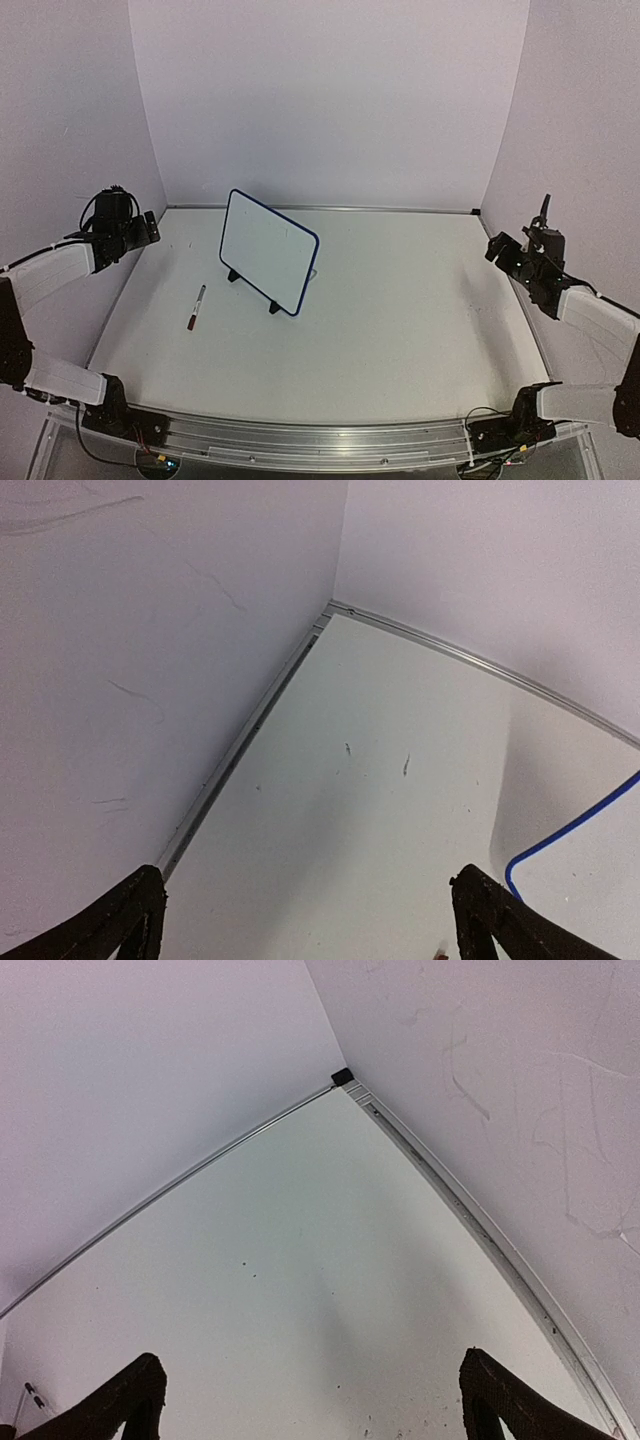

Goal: Write a sentence on the whiteboard
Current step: Move the whiteboard to the center of the board.

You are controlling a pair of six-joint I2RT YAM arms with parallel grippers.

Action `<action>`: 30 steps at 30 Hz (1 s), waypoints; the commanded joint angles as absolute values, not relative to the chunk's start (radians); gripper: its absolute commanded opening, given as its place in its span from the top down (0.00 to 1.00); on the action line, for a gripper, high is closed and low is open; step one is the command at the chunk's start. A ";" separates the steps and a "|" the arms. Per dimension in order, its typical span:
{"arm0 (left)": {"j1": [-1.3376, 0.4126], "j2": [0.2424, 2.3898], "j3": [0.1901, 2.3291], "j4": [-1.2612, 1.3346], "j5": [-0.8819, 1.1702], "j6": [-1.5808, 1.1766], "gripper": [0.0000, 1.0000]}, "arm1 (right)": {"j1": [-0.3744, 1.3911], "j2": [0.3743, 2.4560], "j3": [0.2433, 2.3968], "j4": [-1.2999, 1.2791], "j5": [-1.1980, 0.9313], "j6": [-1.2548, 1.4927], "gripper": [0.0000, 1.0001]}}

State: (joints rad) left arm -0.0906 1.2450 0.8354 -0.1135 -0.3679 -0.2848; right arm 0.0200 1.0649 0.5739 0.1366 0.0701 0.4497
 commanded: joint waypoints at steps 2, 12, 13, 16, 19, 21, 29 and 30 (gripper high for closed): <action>-0.152 1.342 0.902 -0.099 -0.034 -0.229 0.01 | 0.022 1.080 0.611 0.131 -0.053 0.420 0.02; -0.299 1.636 1.062 -0.128 0.163 -0.045 0.01 | 0.023 1.100 0.612 0.130 -0.131 0.406 0.02; -0.299 1.656 1.067 -0.125 0.175 -0.034 0.01 | 0.023 1.097 0.609 0.129 -0.133 0.402 0.02; -0.299 1.714 1.097 -0.133 0.220 -0.002 0.05 | 0.023 1.094 0.599 0.130 -0.133 0.398 0.02; -0.300 1.752 1.113 -0.132 0.246 -0.002 0.19 | 0.023 1.099 0.591 0.133 -0.131 0.402 0.02; -0.300 1.768 1.116 -0.129 0.258 -0.002 0.30 | 0.023 1.103 0.586 0.142 -0.130 0.408 0.02; -0.299 1.838 1.126 -0.153 0.277 -0.012 0.56 | 0.023 1.131 0.581 0.178 -0.139 0.429 0.02; -0.299 1.843 1.127 -0.152 0.276 -0.016 0.57 | 0.023 1.134 0.581 0.180 -0.142 0.431 0.02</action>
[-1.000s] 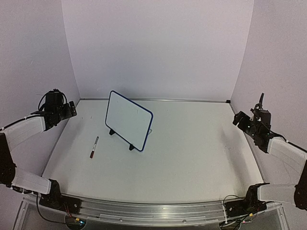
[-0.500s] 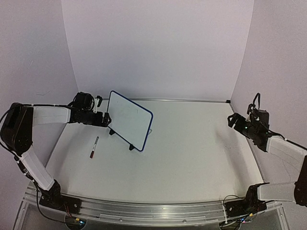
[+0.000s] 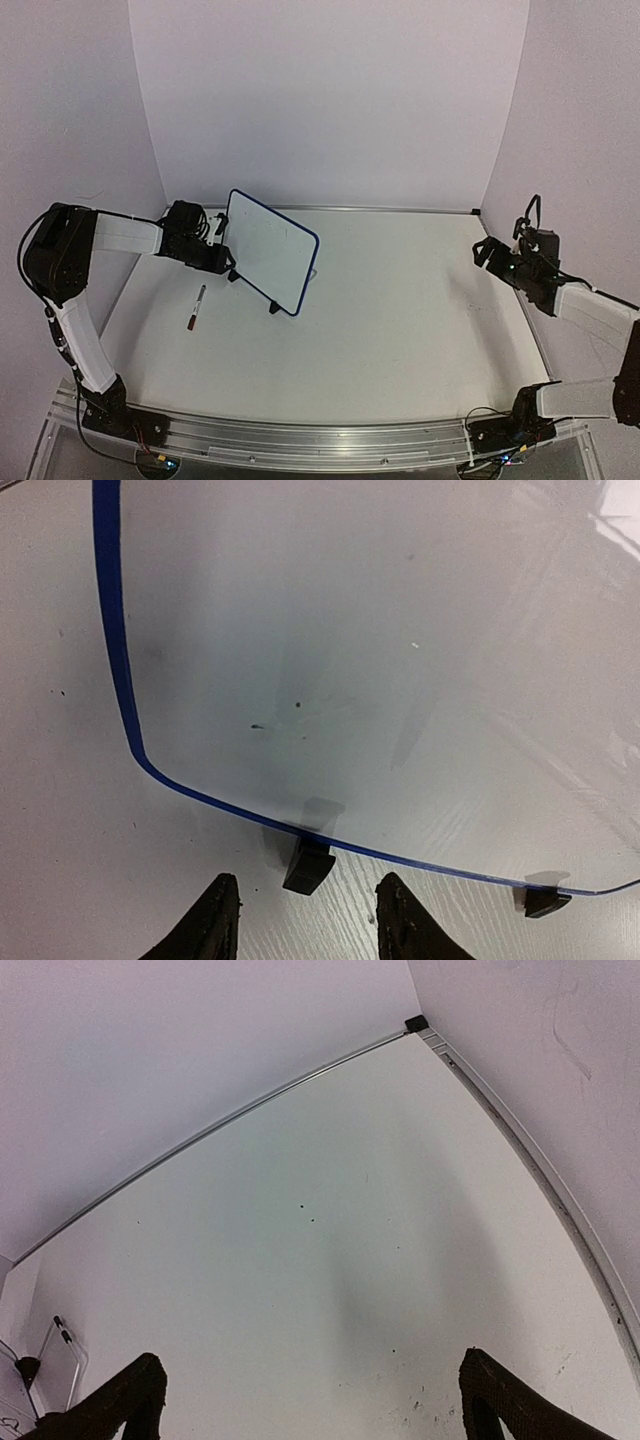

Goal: Write a sentence on the whiteboard
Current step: Move the whiteboard to the center of the board.

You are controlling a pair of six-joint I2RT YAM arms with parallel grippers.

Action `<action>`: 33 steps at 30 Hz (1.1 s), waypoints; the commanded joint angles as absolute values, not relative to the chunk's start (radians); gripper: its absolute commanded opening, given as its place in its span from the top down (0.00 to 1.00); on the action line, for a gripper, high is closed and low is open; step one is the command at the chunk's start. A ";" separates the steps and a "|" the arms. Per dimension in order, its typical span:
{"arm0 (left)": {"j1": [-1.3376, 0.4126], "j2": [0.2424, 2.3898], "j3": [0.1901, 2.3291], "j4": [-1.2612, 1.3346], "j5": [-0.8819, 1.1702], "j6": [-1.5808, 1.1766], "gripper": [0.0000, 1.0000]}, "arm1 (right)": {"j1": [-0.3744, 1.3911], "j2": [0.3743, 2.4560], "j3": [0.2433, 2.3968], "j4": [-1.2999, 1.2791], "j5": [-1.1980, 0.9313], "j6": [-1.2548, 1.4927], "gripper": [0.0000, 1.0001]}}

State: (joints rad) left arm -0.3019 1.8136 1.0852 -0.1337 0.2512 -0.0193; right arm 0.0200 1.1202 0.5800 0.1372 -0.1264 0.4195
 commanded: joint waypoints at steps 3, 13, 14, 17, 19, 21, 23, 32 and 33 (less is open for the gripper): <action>-0.299 1.847 1.122 -0.134 0.277 -0.025 0.60 | 0.023 1.138 0.583 0.185 -0.145 0.437 0.02; -0.305 1.894 1.153 -0.139 0.286 -0.017 0.70 | 0.023 1.138 0.585 0.189 -0.142 0.439 0.02; -0.306 1.895 1.156 -0.141 0.281 -0.015 0.71 | 0.023 1.139 0.586 0.189 -0.143 0.439 0.02; -0.308 1.897 1.159 -0.134 0.278 -0.015 0.71 | 0.023 1.141 0.589 0.191 -0.145 0.441 0.02; -0.312 1.905 1.164 -0.135 0.284 -0.013 0.71 | 0.023 1.144 0.588 0.195 -0.145 0.441 0.02; -0.315 1.918 1.175 -0.145 0.292 -0.009 0.72 | 0.023 1.148 0.588 0.197 -0.145 0.441 0.02; -0.318 1.931 1.189 -0.158 0.300 -0.002 0.74 | 0.023 1.151 0.588 0.199 -0.147 0.442 0.02; -0.347 1.916 1.169 -0.145 0.317 -0.018 0.81 | 0.023 1.149 0.592 0.198 -0.145 0.435 0.02; -0.351 1.916 1.163 -0.145 0.313 -0.023 0.81 | 0.023 1.149 0.592 0.198 -0.145 0.435 0.02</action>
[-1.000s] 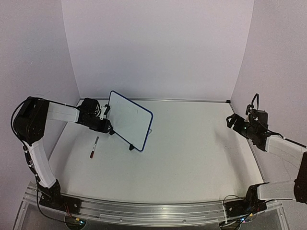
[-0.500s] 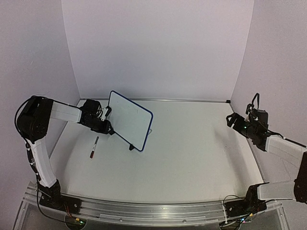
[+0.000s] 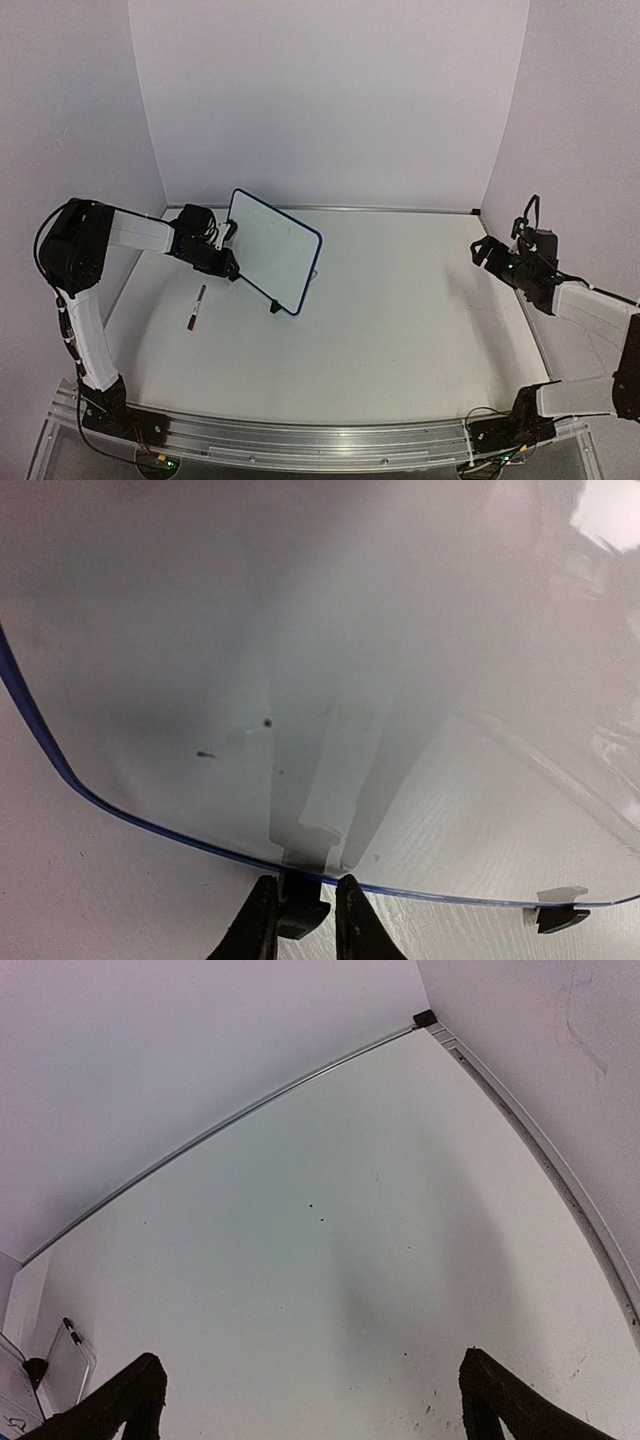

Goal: Write a sentence on the whiteboard
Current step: Move the whiteboard to the center of the board.

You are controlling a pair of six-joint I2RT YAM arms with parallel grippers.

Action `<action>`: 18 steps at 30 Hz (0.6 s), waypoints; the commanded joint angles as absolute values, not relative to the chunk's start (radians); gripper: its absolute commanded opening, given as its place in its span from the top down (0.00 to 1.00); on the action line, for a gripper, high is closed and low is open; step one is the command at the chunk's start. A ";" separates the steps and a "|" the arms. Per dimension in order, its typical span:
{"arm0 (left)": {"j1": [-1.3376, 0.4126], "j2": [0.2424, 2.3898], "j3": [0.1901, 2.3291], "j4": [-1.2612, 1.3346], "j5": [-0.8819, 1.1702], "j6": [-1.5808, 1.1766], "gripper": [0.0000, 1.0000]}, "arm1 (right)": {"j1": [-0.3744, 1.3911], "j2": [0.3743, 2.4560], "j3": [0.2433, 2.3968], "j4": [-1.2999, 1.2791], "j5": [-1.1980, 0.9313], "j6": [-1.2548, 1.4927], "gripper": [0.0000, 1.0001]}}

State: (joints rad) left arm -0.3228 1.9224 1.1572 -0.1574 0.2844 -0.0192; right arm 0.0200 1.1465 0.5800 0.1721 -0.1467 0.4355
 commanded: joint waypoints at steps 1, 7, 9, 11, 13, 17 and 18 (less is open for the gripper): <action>-0.355 1.914 1.156 -0.144 0.310 -0.029 0.81 | 0.023 1.149 0.592 0.199 -0.145 0.434 0.02; -0.407 1.883 1.094 -0.110 0.260 -0.070 0.82 | 0.023 1.143 0.585 0.198 -0.142 0.435 0.02; -0.426 1.874 1.075 -0.105 0.219 -0.086 0.82 | 0.023 1.139 0.582 0.196 -0.141 0.435 0.02; -0.437 1.857 1.048 -0.088 0.180 -0.111 0.81 | 0.023 1.134 0.578 0.196 -0.139 0.437 0.02; -0.440 1.841 1.020 -0.056 0.163 -0.133 0.81 | 0.023 1.128 0.575 0.196 -0.138 0.437 0.02; -0.441 1.826 0.996 -0.006 0.155 -0.145 0.82 | 0.023 1.123 0.569 0.197 -0.135 0.436 0.02; -0.442 1.828 0.999 -0.005 0.155 -0.145 0.84 | 0.023 1.122 0.568 0.196 -0.137 0.437 0.02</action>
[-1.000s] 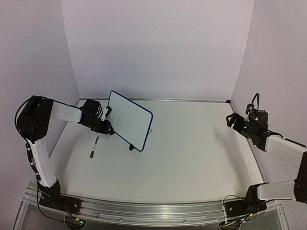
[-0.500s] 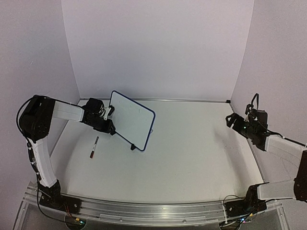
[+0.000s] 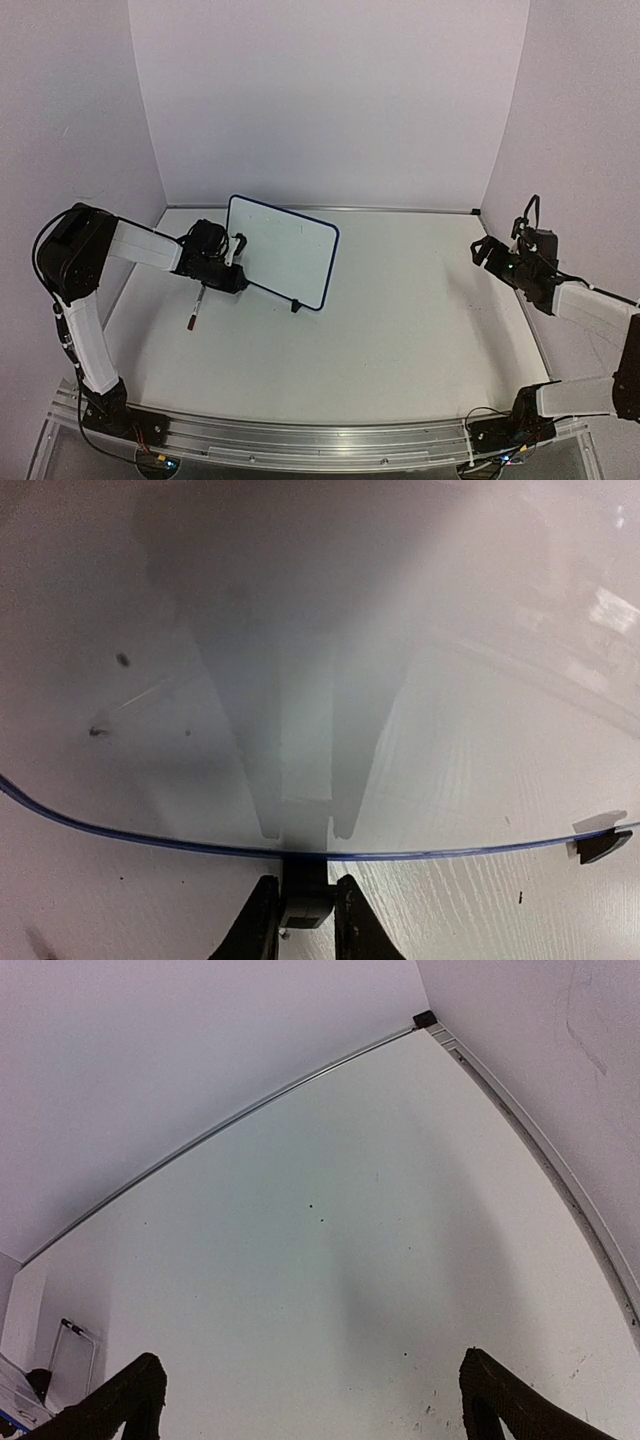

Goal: Write a sentence on the whiteboard
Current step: Move the whiteboard to the center of the board.

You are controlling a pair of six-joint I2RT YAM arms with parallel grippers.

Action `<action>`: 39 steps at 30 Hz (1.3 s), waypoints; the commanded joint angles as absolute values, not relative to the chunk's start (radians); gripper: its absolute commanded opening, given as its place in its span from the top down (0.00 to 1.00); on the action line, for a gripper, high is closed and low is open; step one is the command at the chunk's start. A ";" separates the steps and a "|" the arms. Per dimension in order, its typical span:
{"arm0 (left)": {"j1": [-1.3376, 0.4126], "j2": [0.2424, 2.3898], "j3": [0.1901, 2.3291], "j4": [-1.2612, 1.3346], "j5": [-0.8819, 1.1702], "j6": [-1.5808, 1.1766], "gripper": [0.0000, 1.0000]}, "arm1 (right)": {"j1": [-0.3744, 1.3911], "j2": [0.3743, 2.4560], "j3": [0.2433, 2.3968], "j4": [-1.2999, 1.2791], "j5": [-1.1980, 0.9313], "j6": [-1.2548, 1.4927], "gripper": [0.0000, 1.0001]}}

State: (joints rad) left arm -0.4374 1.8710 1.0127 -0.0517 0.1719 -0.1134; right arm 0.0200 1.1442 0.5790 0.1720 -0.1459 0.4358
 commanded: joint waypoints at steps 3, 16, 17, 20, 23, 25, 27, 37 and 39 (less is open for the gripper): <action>-0.443 1.832 1.007 -0.005 0.156 -0.149 0.90 | 0.023 1.115 0.562 0.196 -0.137 0.438 0.02; -0.548 1.795 0.964 0.043 -0.104 -0.327 1.00 | 0.023 1.004 0.528 0.121 -0.072 0.431 0.02; -0.556 1.792 0.966 0.040 -0.129 -0.356 1.00 | 0.023 0.996 0.527 0.113 -0.067 0.430 0.02; -0.585 1.787 0.979 0.018 -0.198 -0.425 1.00 | 0.023 0.977 0.520 0.100 -0.054 0.434 0.02; -0.620 1.787 0.995 0.003 -0.239 -0.494 1.00 | 0.023 0.969 0.515 0.091 -0.043 0.439 0.02; -0.639 1.793 1.012 -0.046 -0.262 -0.546 1.00 | 0.023 0.971 0.513 0.088 -0.037 0.442 0.02; -0.668 1.801 1.031 -0.079 -0.296 -0.600 1.00 | 0.023 0.973 0.512 0.084 -0.032 0.444 0.02; -0.788 1.885 1.167 -0.157 -0.338 -0.767 1.00 | 0.024 0.994 0.512 0.076 0.000 0.465 0.02; -0.804 1.913 1.198 -0.175 -0.337 -0.796 1.00 | 0.025 0.997 0.512 0.076 0.000 0.469 0.02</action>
